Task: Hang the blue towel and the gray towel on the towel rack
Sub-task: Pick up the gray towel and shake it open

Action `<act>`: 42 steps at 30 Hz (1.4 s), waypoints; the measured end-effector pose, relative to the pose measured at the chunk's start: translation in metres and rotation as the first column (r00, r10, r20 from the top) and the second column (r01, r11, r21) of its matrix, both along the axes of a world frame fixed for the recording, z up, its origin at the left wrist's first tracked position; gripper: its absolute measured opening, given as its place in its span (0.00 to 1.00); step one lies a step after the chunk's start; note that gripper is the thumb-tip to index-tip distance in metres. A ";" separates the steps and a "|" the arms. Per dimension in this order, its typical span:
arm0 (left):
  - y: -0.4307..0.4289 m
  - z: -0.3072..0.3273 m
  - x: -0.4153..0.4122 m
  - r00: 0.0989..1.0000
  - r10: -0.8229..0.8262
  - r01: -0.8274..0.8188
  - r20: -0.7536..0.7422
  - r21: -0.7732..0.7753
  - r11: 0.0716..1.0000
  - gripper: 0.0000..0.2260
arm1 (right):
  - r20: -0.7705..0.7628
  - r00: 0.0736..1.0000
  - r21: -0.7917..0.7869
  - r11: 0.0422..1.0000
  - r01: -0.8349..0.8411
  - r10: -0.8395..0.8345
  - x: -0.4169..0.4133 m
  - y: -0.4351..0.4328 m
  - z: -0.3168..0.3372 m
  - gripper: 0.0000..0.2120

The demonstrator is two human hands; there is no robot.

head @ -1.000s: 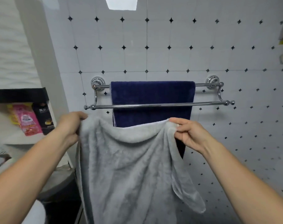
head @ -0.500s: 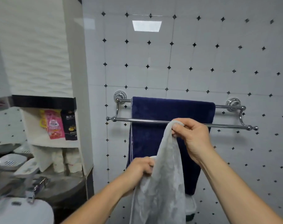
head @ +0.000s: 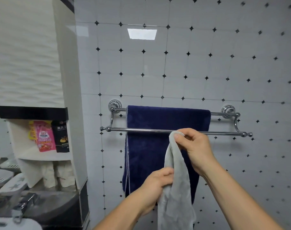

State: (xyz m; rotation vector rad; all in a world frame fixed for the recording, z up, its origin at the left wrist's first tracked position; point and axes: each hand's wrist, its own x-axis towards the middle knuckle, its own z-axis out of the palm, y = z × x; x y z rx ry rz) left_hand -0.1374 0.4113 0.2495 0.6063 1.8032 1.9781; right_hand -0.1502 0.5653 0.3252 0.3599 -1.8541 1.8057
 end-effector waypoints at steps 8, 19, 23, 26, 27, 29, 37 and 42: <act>0.002 -0.011 0.003 0.984 -0.174 0.171 -0.041 -0.058 0.983 0.11 | -0.038 0.999 -0.065 0.997 0.034 -0.037 0.006 0.008 -0.003 0.03; -0.103 0.002 -0.037 0.930 -0.191 -0.097 -0.314 -0.710 0.698 0.09 | 0.157 0.913 0.519 0.818 0.247 -0.375 0.004 0.090 -0.064 0.06; -0.115 0.014 -0.046 0.891 -0.138 -0.264 -0.433 -0.740 0.619 0.08 | 0.257 0.943 0.455 0.887 0.075 -0.211 0.005 0.081 -0.068 0.11; -0.104 0.026 -0.048 0.832 -0.026 -0.359 -0.554 -0.574 0.736 0.08 | 0.312 0.943 0.480 0.876 -0.049 -0.119 0.004 0.056 -0.059 0.10; -0.097 0.031 -0.048 0.821 -0.007 -0.365 -0.571 -0.533 0.763 0.08 | 0.301 0.949 0.513 0.854 -0.082 -0.090 0.005 0.042 -0.055 0.10; -0.082 0.041 -0.047 0.792 -0.008 -0.371 -0.610 -0.492 0.788 0.07 | 0.246 0.969 0.601 0.788 -0.137 -0.019 0.006 0.010 -0.048 0.18; -0.086 0.052 -0.050 0.909 0.248 -0.307 -0.336 -0.135 0.942 0.14 | -0.017 0.997 0.607 0.792 0.066 -0.070 -0.001 -0.048 -0.038 0.06; -0.111 0.035 -0.052 0.972 0.131 -0.191 -0.197 -0.328 0.925 0.07 | 0.084 0.996 0.451 0.892 -0.022 -0.018 -0.003 -0.040 -0.043 0.08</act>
